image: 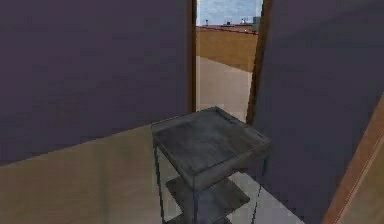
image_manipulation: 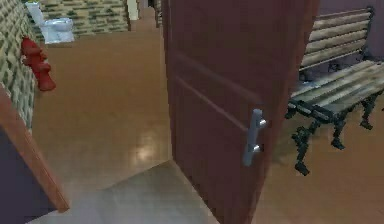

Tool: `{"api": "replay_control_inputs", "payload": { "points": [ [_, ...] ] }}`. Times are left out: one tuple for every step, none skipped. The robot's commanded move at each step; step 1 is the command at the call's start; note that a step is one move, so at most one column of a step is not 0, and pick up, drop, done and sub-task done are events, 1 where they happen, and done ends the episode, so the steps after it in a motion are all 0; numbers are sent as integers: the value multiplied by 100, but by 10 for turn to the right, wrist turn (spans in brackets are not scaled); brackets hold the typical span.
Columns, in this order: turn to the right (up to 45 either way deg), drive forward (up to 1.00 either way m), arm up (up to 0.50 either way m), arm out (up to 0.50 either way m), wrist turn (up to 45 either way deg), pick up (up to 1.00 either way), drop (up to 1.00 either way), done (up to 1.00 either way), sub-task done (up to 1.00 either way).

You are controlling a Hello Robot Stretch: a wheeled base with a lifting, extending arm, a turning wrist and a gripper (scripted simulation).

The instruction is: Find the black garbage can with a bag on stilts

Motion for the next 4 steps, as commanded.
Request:
{"api": "replay_control_inputs", "payload": {
  "points": [
    [450,0,0,0,0,0,0,0,0],
    [180,0,0,0,0,0,0,0,0],
    [0,100,0,0,0,0,0,0,0],
    [30,0,0,0,0,0,0,0,0]
  ]
}}
